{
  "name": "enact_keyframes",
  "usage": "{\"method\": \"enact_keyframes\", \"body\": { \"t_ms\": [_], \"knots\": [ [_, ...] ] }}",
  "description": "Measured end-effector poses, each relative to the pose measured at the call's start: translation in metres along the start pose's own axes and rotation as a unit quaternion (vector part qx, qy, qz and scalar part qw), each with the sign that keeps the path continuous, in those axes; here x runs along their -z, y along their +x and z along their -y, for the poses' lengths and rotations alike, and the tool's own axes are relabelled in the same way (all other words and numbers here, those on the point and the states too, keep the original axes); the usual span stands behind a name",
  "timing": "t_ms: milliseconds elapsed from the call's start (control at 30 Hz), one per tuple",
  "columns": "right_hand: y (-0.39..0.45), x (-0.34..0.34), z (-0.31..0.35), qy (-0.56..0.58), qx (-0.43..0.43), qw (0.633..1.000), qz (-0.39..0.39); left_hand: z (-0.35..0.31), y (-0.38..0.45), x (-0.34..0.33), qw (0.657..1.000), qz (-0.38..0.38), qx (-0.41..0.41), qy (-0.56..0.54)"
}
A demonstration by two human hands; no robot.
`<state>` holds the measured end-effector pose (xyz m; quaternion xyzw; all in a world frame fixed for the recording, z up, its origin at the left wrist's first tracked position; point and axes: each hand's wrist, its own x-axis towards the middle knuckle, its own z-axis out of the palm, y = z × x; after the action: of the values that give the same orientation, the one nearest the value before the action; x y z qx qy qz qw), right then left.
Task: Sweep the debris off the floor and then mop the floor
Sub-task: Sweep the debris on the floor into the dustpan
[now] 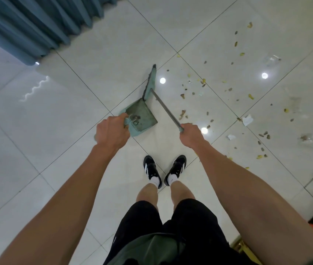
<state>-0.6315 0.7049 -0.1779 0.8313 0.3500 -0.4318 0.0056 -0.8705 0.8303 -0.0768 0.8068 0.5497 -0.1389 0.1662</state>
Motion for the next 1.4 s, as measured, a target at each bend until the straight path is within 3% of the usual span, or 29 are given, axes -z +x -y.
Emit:
{"method": "enact_keyframes", "body": {
  "t_ms": [267, 667, 900, 1100, 1400],
  "knots": [
    [0.000, 0.021, -0.061, -0.006, -0.070, 0.997, 0.013, -0.052, 0.009, 0.009, 0.999, 0.009, -0.022, 0.049],
    [-0.068, 0.045, -0.172, 0.050, -0.181, 0.982, -0.003, -0.147, 0.022, 0.025, 0.990, 0.005, -0.115, 0.078],
    [-0.093, 0.051, -0.196, 0.111, -0.196, 0.974, -0.024, -0.158, 0.027, 0.040, 0.987, 0.007, -0.134, 0.088],
    [-0.083, 0.055, -0.179, 0.097, -0.173, 0.979, -0.049, -0.135, 0.057, 0.056, 0.988, -0.005, -0.130, 0.085],
    [0.014, 0.099, -0.036, 0.049, -0.117, 0.990, -0.064, -0.074, 0.155, 0.089, 0.988, -0.004, -0.140, 0.069]
  ]
}}
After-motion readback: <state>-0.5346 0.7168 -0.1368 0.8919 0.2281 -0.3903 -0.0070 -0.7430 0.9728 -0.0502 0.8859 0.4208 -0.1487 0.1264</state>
